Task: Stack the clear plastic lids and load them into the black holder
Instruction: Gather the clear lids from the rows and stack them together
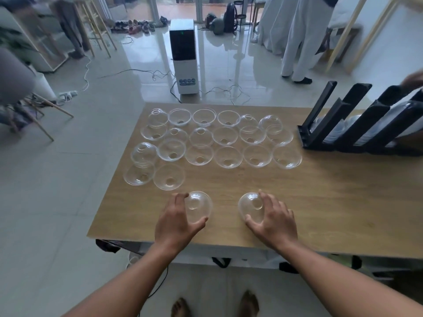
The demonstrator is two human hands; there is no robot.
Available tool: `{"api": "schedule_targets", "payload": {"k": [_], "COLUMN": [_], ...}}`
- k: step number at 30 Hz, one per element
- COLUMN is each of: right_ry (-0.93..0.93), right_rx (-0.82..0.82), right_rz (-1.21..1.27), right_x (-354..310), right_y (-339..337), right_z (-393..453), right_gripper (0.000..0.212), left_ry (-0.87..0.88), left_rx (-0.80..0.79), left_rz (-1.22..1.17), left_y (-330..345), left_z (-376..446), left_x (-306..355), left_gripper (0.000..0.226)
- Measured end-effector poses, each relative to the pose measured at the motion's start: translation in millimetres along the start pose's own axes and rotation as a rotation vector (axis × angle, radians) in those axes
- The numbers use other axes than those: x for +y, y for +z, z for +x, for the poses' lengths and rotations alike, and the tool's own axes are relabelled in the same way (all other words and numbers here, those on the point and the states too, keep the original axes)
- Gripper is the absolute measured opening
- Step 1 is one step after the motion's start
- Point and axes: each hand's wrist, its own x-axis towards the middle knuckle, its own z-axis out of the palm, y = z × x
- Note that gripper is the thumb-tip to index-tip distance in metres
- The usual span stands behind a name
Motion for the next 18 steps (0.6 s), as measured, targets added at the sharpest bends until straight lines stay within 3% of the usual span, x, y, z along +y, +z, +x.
{"api": "schedule_targets", "payload": {"k": [8, 18], "right_ry": [0.019, 0.009], "right_rx": [-0.019, -0.083], "right_rz": [-0.009, 0.040], "right_x": [-1.8, -1.4], "right_y": [1.1, -6.9], "right_z": [-0.5, 6.5], "right_gripper": [0.093, 0.082], "left_ry": [-0.017, -0.030], "left_rx": [-0.078, -0.120], "left_rz": [-0.049, -0.109], "left_y": [18.4, 28.5], "left_z": [8.2, 27.4], "left_x": [1.4, -1.4], "left_gripper": [0.082, 0.085]}}
